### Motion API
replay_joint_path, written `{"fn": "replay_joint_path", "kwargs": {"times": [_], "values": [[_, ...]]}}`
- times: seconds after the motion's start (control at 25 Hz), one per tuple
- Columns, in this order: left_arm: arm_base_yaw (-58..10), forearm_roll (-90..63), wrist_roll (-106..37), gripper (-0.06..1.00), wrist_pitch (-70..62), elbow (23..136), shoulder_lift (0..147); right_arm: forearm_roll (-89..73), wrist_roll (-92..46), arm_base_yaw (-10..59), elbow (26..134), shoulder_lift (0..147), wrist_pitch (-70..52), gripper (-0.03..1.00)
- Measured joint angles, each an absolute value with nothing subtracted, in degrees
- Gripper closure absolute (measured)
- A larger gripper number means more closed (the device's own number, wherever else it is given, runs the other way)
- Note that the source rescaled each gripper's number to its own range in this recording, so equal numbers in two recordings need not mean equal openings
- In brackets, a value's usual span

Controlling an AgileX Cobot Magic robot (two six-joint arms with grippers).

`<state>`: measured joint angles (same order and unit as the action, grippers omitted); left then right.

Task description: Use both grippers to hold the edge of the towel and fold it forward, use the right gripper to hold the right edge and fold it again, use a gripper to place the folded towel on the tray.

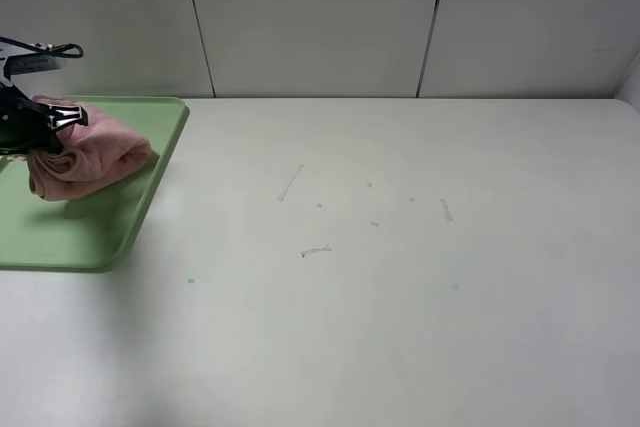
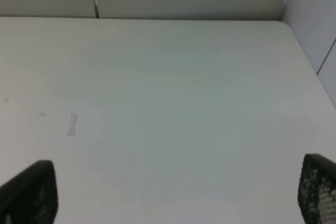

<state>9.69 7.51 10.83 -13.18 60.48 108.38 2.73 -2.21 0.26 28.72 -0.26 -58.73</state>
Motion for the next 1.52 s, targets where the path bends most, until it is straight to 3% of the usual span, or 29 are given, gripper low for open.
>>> {"fn": "replay_joint_path", "kwargs": {"times": [0.08, 0.12, 0.2, 0.24, 0.32, 0.68, 1.52], "values": [[9.75, 7.56, 10.83, 0.63, -12.9, 60.48, 108.38, 2.73, -2.21, 0.26, 28.72, -0.26, -58.73, -0.03], [9.75, 7.56, 10.88, 0.52, -12.77, 60.48, 108.38, 2.73, -2.21, 0.26, 28.72, -0.26, -58.73, -0.03], [9.75, 7.56, 11.05, 0.19, -12.39, 60.48, 108.38, 2.73, -2.21, 0.26, 28.72, -0.26, -58.73, -0.03], [9.87, 7.56, 11.05, 0.1, -12.34, 60.48, 108.38, 2.73, -2.21, 0.26, 28.72, -0.26, -58.73, -0.03], [9.93, 7.56, 10.77, 0.0, -12.34, 60.48, 108.38, 2.73, -2.21, 0.26, 28.72, -0.26, -58.73, -0.03], [10.09, 7.56, 9.8, -0.05, -17.04, 60.48, 105.81, 2.73, -2.21, 0.26, 28.72, -0.26, -58.73, -0.03], [10.16, 7.56, 3.76, -0.05, -51.4, 60.48, 84.23, 2.73, -2.21, 0.26, 28.72, -0.26, -58.68, -0.03]]}}
